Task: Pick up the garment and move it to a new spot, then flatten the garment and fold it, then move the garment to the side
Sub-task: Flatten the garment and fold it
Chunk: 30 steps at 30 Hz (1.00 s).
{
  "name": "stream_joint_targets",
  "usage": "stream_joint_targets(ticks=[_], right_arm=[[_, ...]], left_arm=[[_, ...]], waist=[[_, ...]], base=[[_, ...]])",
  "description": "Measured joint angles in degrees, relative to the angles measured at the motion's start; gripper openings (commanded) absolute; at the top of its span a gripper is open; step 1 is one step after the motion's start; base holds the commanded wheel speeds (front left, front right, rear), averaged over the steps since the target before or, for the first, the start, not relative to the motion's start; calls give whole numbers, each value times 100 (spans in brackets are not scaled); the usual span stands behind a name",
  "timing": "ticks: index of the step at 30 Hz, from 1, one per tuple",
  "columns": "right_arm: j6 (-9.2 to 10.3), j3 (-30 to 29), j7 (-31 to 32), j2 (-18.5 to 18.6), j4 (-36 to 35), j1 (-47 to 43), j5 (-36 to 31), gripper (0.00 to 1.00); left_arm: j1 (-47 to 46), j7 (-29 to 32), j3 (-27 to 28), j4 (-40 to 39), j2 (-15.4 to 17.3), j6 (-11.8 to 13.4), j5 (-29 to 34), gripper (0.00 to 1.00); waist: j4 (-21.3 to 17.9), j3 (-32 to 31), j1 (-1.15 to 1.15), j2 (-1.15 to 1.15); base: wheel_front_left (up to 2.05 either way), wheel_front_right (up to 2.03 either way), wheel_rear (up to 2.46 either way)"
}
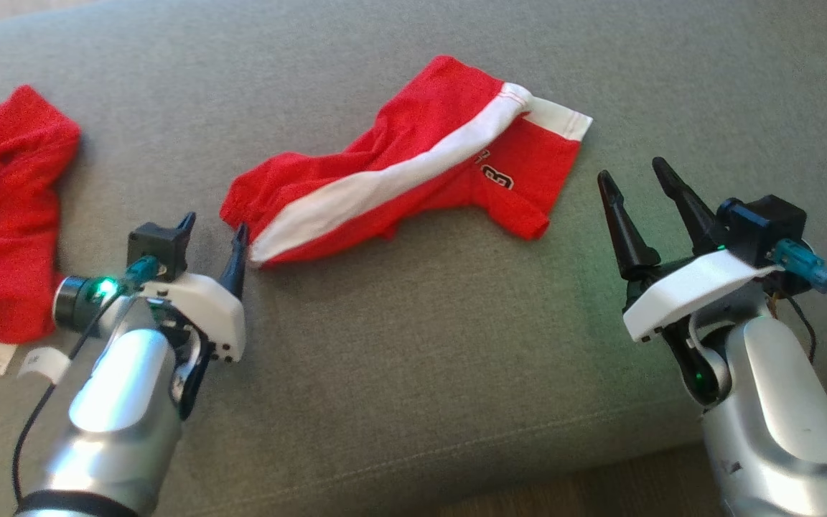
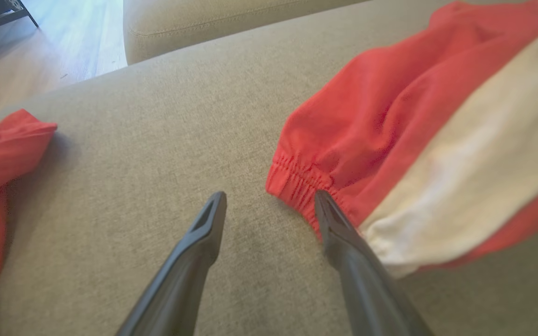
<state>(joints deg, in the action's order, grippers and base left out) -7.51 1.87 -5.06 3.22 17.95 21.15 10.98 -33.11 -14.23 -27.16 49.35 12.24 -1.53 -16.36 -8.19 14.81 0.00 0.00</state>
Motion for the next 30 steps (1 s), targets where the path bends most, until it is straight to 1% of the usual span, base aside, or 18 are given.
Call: stream_joint_targets(ticks=[2, 5, 8, 12, 13, 16, 18, 21, 26, 30], right_arm=[[0, -29, 0, 0, 11, -2, 0, 100], [0, -71, -11, 1, 23, -30, 0, 100], [0, -163, -58, 0, 19, -144, 1, 100], [0, -372, -140, -2, -79, -441, 12, 100], [0, -475, -204, -3, -154, -579, 54, 100], [0, -554, -221, -3, -225, -693, 92, 100], [0, -555, -226, -4, -260, -719, 126, 100], [0, -515, -225, -5, -290, -772, 127, 100], [0, -444, -201, -10, -365, -766, 127, 100], [0, -371, -201, -11, -387, -762, 127, 100]], left_arm=[[44, 0, 29, -159, -44, 14, 0, 100], [249, -5, 186, -721, -81, 236, 19, 100], [631, -7, 413, -1371, -121, 358, 14, 100], [1355, -7, 714, -2365, -172, 409, 14, 100], [1725, -7, 879, -2848, -222, 405, 12, 100], [2241, -7, 1110, -3327, -399, 345, -71, 100], [2526, -7, 1169, -3433, -500, 276, -94, 100], [2764, -7, 1171, -3432, -514, 220, 96, 100], [2689, -7, 1243, -3381, -669, 142, 208, 100], [2464, -7, 1247, -3051, -757, -82, 205, 100]], waist=[[76, -74, 0, 0], [204, -211, -1, 0], [358, -365, -1, 0], [573, -567, -1, 0], [675, -653, -1, 0], [800, -748, -1, 0], [851, -793, -1, 0], [855, -804, -1, 0], [746, -713, -1, 0], [612, -594, -1, 0]], base=[[0, 0, 0], [0, 0, 0], [0, 0, 0], [0, 0, 0], [0, 0, 0], [0, 0, 0], [0, 0, 0], [0, 0, 0], [0, 0, 0], [0, 0, 0]])
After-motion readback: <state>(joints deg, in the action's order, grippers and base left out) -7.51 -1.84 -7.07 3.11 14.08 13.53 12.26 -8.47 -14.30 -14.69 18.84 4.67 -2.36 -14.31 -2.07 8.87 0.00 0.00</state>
